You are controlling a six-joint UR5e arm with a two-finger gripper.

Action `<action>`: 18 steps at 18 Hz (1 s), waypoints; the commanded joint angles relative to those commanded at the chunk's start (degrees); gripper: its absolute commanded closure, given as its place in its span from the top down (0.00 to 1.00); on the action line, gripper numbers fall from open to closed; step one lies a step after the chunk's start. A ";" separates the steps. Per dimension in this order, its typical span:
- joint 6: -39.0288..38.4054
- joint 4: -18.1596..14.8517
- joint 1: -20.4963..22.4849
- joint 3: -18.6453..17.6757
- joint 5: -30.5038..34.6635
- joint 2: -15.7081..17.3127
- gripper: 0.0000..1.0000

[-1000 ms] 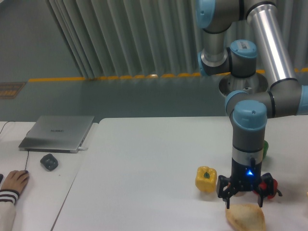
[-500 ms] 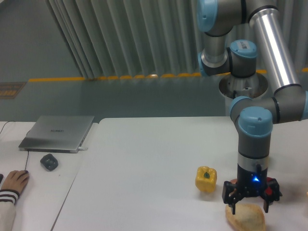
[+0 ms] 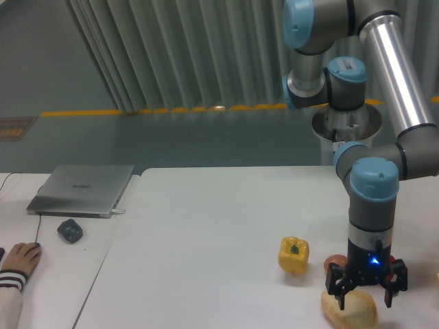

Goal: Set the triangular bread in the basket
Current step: 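Lower the gripper fingers around the bread slice, then close the gripper on the bread slice and lift it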

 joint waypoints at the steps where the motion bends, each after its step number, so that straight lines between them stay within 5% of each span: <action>1: 0.00 0.00 0.00 0.26 0.00 -0.18 1.00; 18: 0.44 0.09 -0.53 0.26 -0.09 -1.67 1.00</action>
